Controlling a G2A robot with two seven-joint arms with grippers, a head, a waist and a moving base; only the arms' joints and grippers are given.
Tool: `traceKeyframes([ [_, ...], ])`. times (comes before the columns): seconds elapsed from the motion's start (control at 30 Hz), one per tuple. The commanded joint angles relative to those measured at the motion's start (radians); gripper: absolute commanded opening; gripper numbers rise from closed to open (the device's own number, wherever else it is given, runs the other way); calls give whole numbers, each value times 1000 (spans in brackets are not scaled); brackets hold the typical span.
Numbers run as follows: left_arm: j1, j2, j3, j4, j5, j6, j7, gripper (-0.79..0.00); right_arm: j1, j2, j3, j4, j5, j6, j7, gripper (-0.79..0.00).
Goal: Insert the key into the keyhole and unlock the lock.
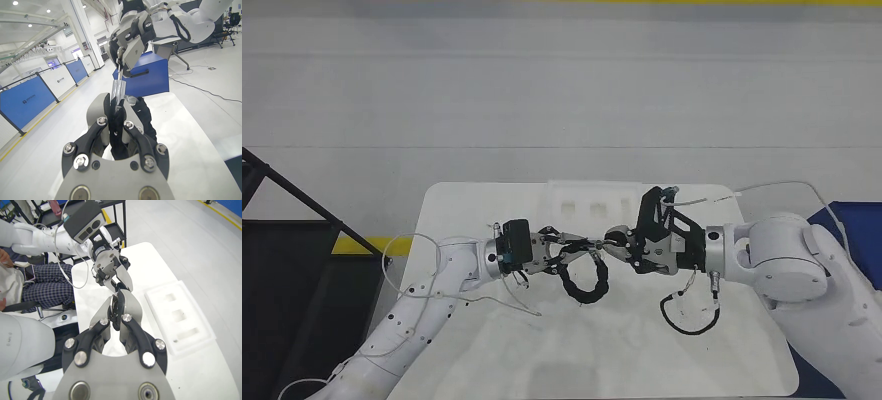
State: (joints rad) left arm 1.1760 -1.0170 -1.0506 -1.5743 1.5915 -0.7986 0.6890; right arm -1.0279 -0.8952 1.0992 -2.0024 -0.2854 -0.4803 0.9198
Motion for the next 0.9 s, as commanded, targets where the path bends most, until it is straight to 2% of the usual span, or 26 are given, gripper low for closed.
traceKeyframes([
  [0.0,7,2,-3,-12,26,24,17,-785,-5,1,7,1,26,61,12,-785],
  [0.13,22,6,-11,-31,72,65,46,-785,-21,3,23,-14,54,144,33,-785],
  [0.33,41,12,-21,-56,128,108,58,-785,-43,5,35,-35,99,213,59,-785],
  [0.57,65,18,-31,-98,238,219,19,-785,-38,3,26,-26,151,211,85,-785],
  [0.73,81,21,-34,-106,236,218,35,-785,-32,0,16,-8,159,203,85,-785],
  [0.8,79,22,-38,-98,234,207,32,-785,-31,0,16,-5,161,203,87,-453],
  [0.83,78,23,-39,-94,234,199,27,-785,-31,0,17,-3,161,203,94,-203],
  [0.87,76,24,-40,-91,236,190,22,-785,-33,1,19,-2,163,203,102,0],
])
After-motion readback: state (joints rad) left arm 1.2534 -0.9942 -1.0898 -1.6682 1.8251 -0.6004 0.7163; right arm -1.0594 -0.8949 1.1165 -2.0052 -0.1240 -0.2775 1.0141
